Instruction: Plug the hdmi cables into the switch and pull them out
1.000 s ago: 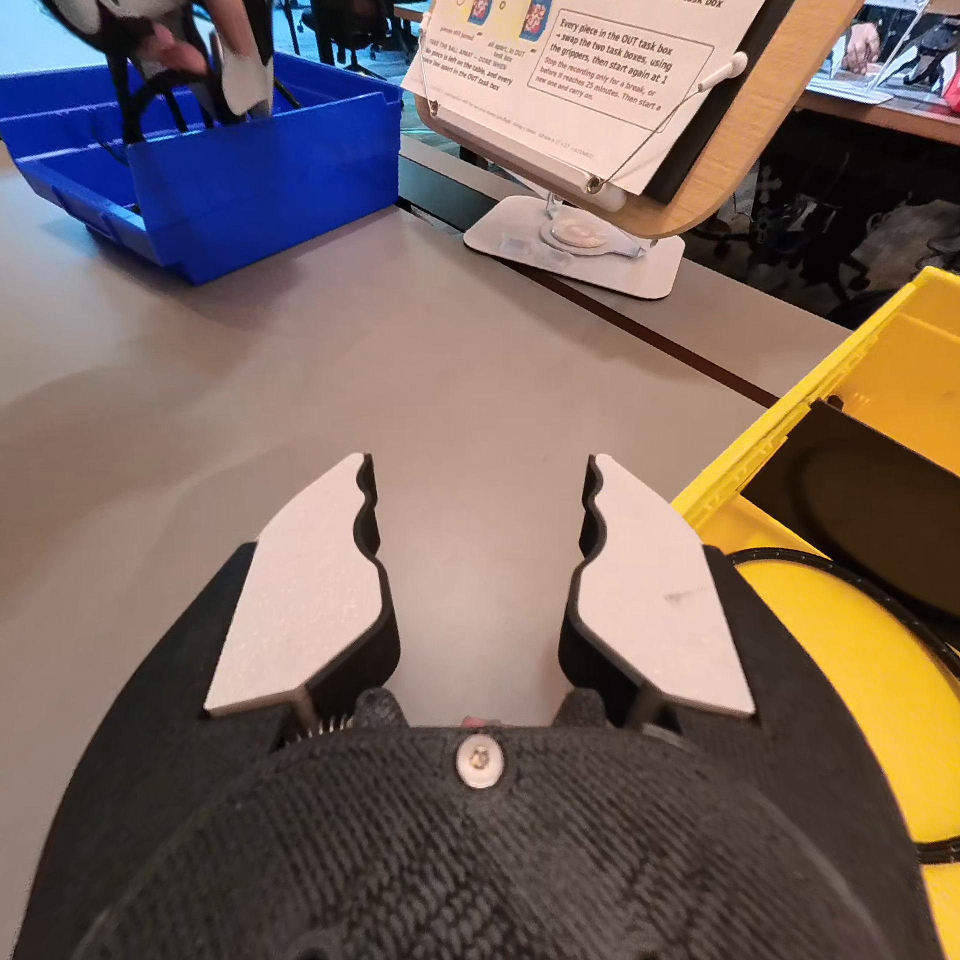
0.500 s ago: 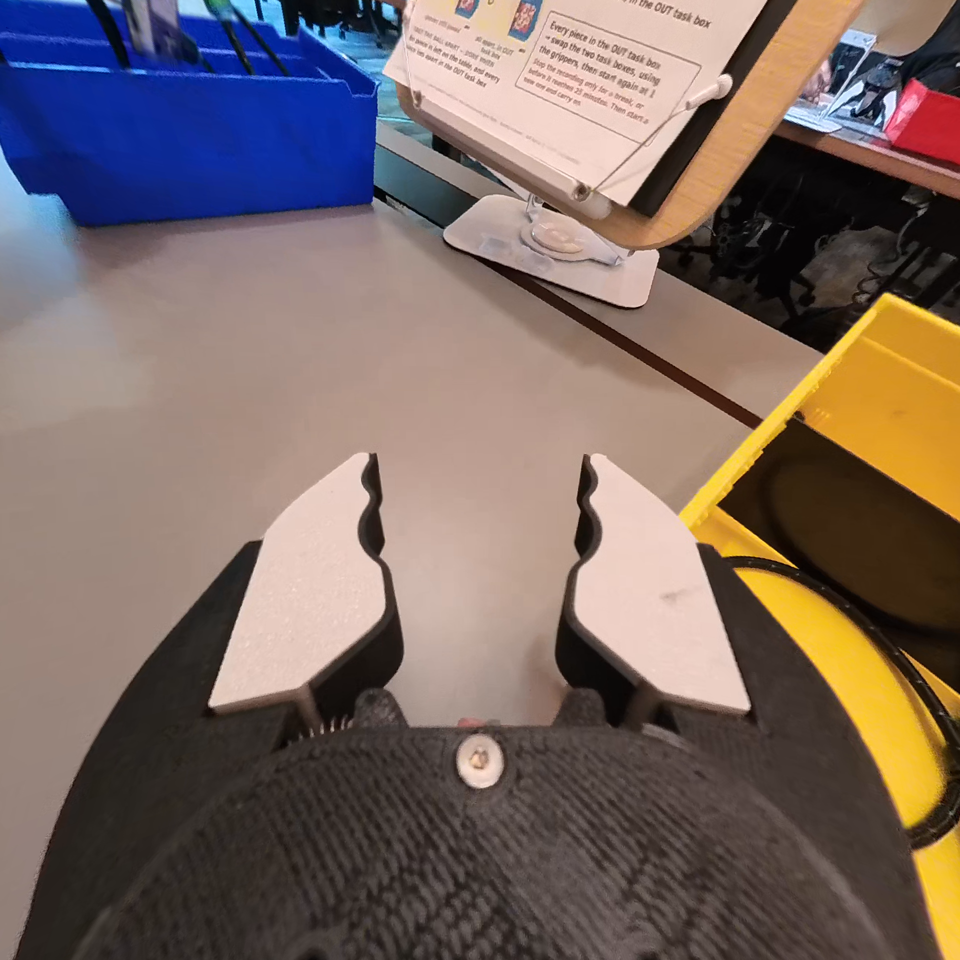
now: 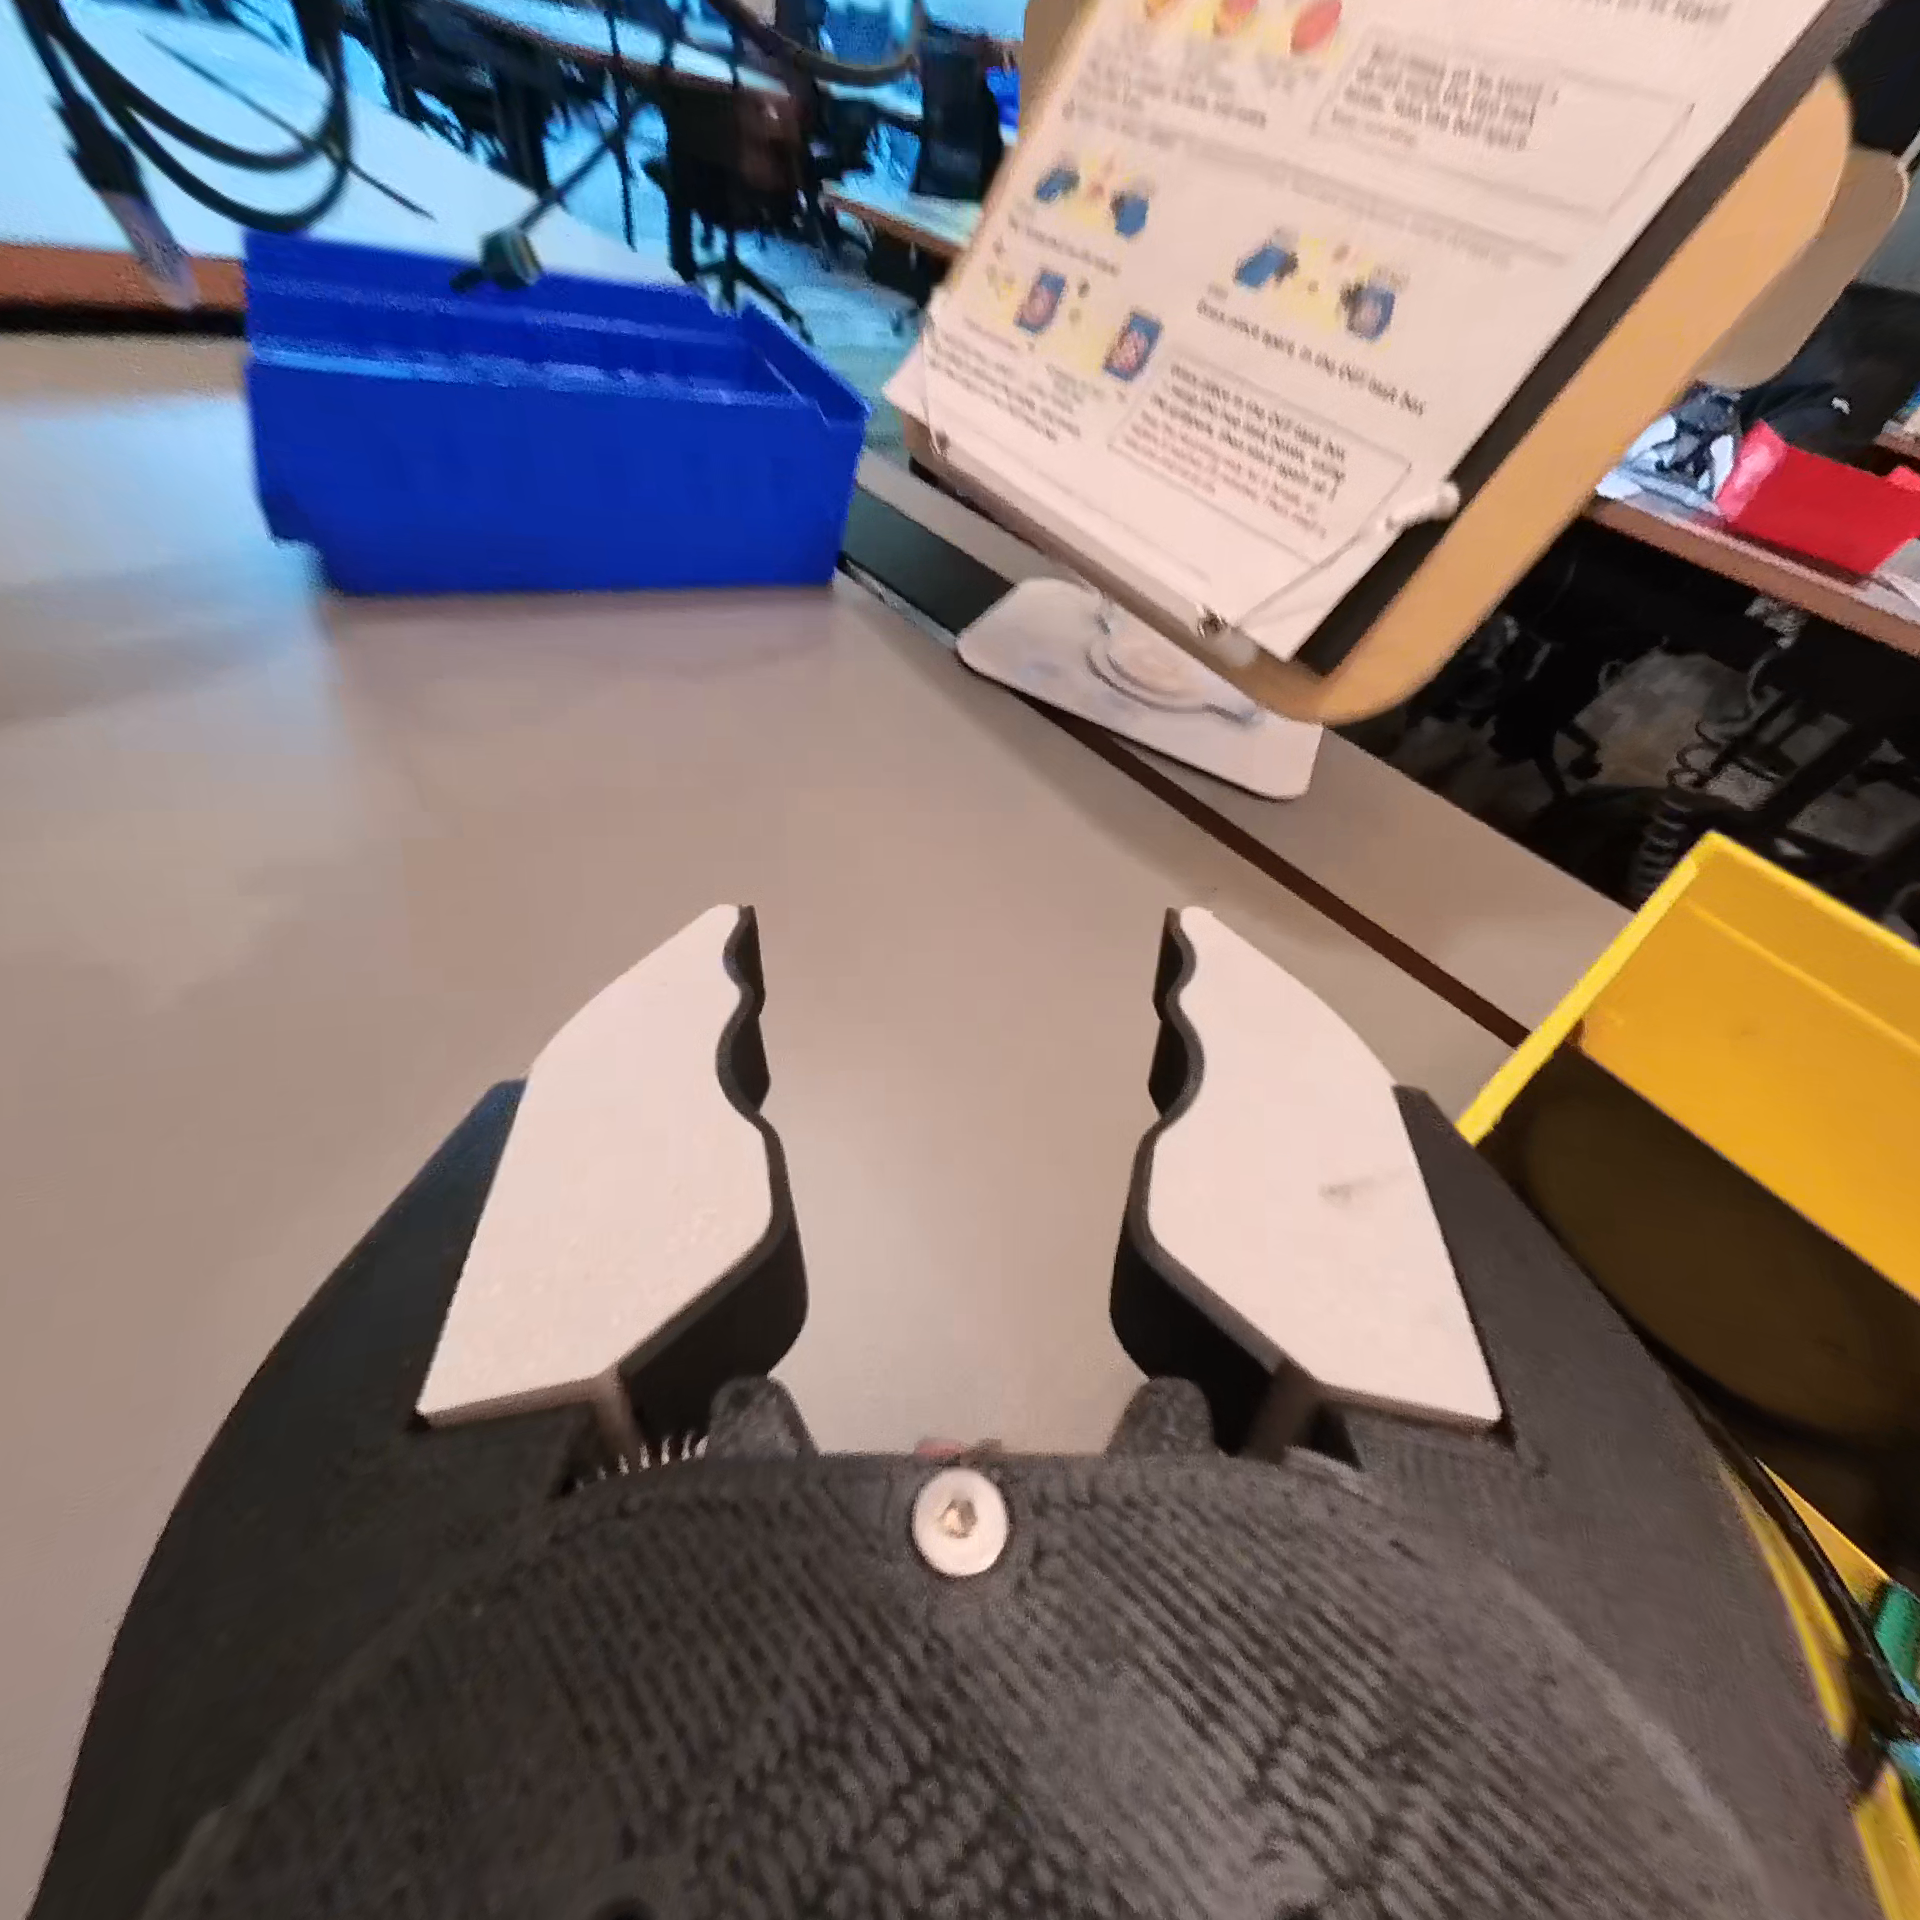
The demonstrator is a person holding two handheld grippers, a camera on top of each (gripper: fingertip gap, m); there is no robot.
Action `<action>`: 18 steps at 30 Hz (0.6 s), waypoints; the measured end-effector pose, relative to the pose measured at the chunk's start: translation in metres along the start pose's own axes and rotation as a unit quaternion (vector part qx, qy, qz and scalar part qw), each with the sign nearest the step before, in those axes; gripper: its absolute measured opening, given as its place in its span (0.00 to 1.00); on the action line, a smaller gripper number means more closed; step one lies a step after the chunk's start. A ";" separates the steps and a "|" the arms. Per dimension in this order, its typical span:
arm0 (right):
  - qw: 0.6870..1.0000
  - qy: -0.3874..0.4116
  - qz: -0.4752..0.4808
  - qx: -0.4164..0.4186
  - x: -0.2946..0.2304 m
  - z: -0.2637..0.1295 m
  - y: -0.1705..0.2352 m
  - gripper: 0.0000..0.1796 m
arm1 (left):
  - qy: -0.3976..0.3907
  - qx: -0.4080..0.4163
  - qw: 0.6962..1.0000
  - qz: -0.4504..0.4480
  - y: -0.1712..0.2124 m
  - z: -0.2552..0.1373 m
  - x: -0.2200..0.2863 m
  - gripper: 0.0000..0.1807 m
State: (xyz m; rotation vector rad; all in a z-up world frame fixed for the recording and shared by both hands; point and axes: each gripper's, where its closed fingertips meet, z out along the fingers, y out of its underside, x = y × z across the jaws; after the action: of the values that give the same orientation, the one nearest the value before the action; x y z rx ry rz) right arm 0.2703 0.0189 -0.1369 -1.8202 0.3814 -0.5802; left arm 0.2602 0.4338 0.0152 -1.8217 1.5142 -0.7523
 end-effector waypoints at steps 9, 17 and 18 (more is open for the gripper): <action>0.991 -0.036 -0.007 0.129 -0.055 -0.044 -0.095 0.40 | 0.048 0.169 0.916 0.361 0.014 -0.085 0.091 0.07; 0.978 0.037 -0.125 0.165 -0.085 -0.065 -0.130 0.39 | 0.015 0.259 0.734 0.628 0.107 -0.074 0.181 0.07; 0.973 0.035 -0.166 0.158 -0.090 -0.062 -0.127 0.38 | 0.012 0.268 0.710 0.651 0.121 -0.070 0.190 0.07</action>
State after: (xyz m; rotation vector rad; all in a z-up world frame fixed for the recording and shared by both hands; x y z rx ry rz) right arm 0.1571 0.0575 -0.0193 -1.5657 0.0224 -0.8863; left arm 0.1642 0.2233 -0.0295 -0.0626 1.8328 -0.3635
